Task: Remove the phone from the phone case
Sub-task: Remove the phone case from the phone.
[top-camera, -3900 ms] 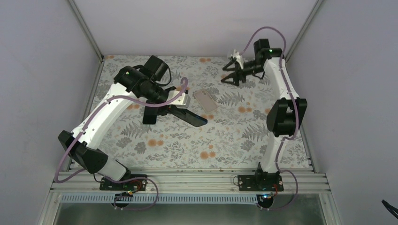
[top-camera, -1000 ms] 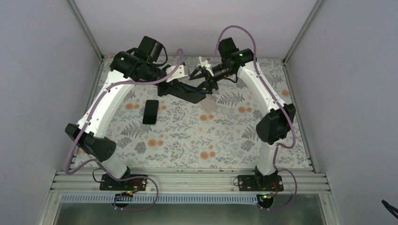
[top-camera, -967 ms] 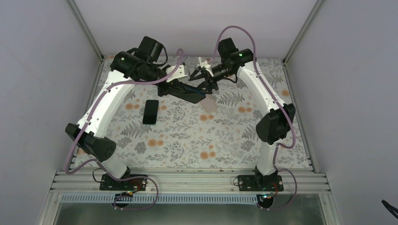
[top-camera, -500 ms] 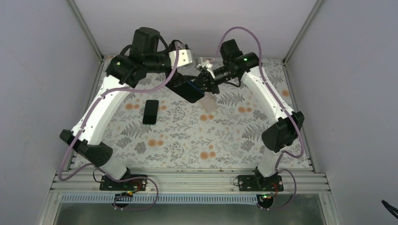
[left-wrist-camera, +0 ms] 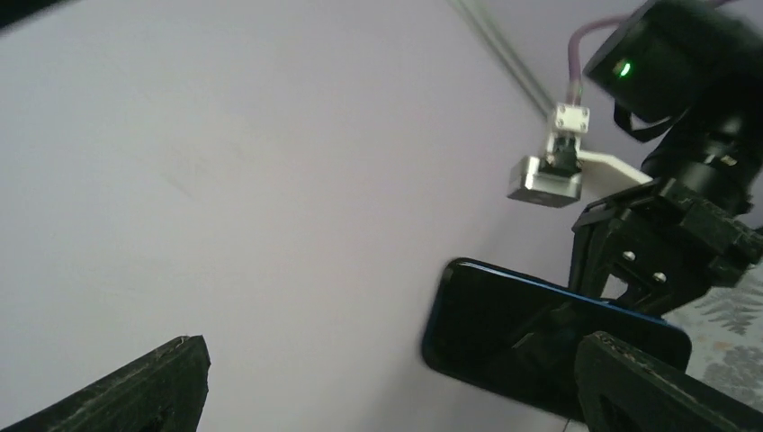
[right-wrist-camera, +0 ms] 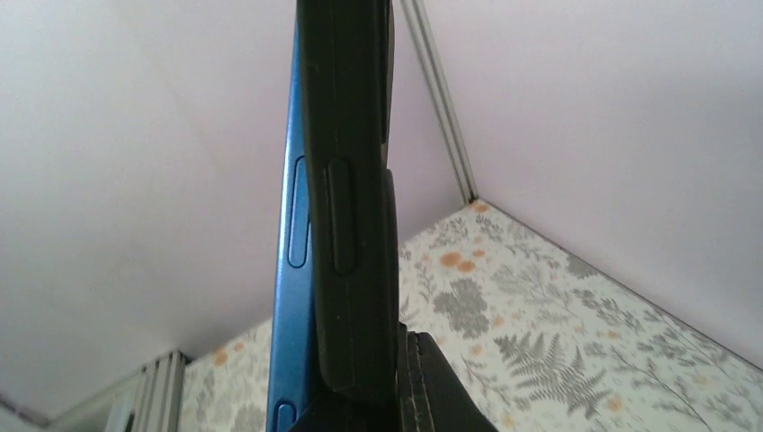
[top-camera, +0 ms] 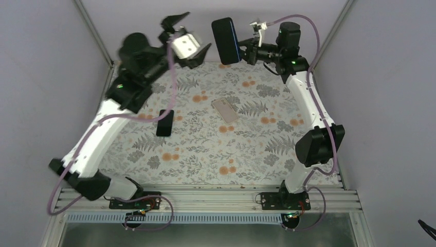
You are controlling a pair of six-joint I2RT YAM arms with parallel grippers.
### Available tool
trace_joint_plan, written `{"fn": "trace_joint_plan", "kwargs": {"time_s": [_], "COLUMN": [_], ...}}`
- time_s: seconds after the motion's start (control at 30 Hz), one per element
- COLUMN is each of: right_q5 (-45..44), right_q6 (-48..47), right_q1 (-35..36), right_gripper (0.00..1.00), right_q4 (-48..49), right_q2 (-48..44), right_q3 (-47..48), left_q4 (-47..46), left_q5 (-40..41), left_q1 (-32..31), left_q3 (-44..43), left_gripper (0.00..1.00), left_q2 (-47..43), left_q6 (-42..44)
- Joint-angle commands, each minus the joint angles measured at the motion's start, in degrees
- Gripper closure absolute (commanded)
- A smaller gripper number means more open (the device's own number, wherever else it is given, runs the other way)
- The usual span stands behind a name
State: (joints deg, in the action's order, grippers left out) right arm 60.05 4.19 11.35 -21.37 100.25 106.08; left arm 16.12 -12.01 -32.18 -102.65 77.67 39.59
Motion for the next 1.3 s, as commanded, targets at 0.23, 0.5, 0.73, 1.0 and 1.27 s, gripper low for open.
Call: {"fn": "trace_joint_plan", "kwargs": {"time_s": [0.23,0.5,0.73,1.0,1.27], "right_q5": [-8.0,-10.1,-9.4,-9.4,-8.7], "right_q6": [17.0,14.9,16.7,17.0,17.6], "right_q1": [4.2,4.5,4.5,4.5,4.5], "right_gripper": [0.97,0.97,0.97,0.97,0.97], "right_q4": [12.8,12.9,16.5,17.1,17.8], "right_q2": [7.0,8.9,9.1,8.7,8.4], "right_q3": [8.1,10.0,9.6,10.3,9.9], "left_q4": [-27.7,-31.1,-30.9,-32.3,-35.8], "left_q5": [25.6,27.5,25.9,25.2,28.5], "left_q1": [-8.7,-8.9,-8.5,-7.6,-7.1], "left_q3": [9.5,9.5,10.5,14.2,13.7], "left_gripper": [0.00,0.00,0.00,0.00,0.00], "left_q2": [15.1,19.4,20.2,19.2,20.4], "left_q6": [1.3,1.9,2.7,2.4,2.6]}}
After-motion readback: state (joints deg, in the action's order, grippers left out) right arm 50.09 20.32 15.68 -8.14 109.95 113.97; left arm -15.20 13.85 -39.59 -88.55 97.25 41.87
